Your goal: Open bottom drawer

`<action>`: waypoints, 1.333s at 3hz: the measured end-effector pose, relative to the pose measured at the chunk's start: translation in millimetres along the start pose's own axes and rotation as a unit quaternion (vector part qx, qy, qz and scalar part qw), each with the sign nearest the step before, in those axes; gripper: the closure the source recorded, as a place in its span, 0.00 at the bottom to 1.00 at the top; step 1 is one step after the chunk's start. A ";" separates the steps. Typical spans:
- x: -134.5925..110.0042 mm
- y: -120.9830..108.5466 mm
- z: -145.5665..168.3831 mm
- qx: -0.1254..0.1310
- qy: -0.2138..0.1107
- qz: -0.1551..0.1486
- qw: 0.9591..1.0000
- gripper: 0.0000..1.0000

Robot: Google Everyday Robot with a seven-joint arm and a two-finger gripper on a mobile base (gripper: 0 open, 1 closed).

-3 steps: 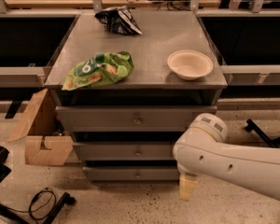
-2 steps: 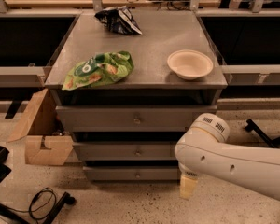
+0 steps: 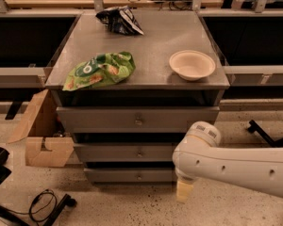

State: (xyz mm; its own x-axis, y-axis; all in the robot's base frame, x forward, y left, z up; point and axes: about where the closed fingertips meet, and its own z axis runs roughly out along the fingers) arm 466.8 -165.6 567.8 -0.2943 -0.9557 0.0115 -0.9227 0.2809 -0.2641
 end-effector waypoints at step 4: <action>-44.3 0.9 213.8 0.009 0.018 -0.077 0.997 0.00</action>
Offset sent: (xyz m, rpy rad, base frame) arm 0.0706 0.0186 -0.2306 -0.0333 -0.0404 0.1312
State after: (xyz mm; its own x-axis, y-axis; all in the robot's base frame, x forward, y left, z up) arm 532.3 -141.9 360.9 -0.1582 -0.9836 0.0871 -0.9528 0.1290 -0.2747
